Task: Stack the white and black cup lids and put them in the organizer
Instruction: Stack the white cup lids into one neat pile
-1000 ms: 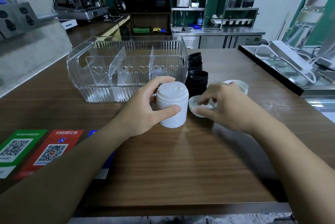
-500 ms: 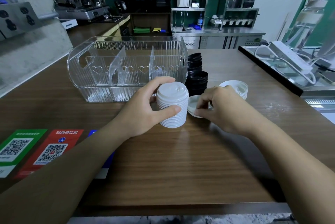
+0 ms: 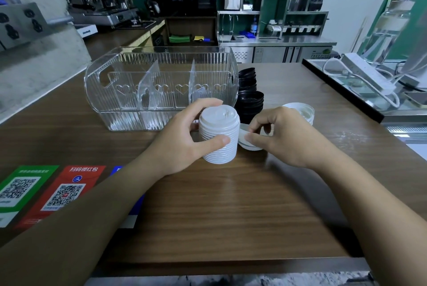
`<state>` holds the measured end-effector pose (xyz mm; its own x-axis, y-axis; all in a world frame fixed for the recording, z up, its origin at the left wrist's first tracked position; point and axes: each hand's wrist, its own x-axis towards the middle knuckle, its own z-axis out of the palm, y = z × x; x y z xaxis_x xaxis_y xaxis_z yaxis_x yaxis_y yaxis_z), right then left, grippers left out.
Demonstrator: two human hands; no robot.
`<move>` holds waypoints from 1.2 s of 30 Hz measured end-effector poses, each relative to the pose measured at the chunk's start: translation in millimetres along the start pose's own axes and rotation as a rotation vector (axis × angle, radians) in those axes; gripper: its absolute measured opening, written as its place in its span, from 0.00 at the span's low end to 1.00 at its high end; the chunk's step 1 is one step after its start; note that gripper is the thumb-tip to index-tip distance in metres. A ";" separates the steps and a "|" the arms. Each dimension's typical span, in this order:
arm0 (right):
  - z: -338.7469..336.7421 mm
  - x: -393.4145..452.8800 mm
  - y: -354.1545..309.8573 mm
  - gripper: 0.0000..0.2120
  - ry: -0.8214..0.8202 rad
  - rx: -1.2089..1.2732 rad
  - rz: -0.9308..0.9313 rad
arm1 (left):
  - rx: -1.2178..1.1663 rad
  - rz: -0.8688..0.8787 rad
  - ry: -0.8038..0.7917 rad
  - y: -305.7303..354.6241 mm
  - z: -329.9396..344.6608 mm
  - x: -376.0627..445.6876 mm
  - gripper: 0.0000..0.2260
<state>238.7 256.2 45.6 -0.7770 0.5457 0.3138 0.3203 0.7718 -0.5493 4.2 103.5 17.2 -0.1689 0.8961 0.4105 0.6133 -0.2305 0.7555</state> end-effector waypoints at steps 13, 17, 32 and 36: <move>-11.0 1.0 -14.1 0.13 0.271 0.204 0.044 | 0.078 -0.003 0.041 7.6 1.8 -1.0 0.34; -12.8 2.2 -20.2 0.15 0.376 0.423 0.020 | 0.155 0.054 0.131 18.3 7.0 -1.2 0.38; 2.0 0.1 -35.3 0.13 0.149 0.759 -0.020 | 0.180 0.287 0.188 29.0 9.4 -4.2 0.39; -0.4 -0.4 -34.4 0.13 0.158 0.751 0.002 | 0.188 0.276 0.168 28.0 9.8 -4.7 0.41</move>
<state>228.3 229.6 64.7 -0.6721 0.6303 0.3885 -0.1766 0.3731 -0.9108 29.7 96.6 31.5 -0.0923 0.7318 0.6753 0.7816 -0.3669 0.5044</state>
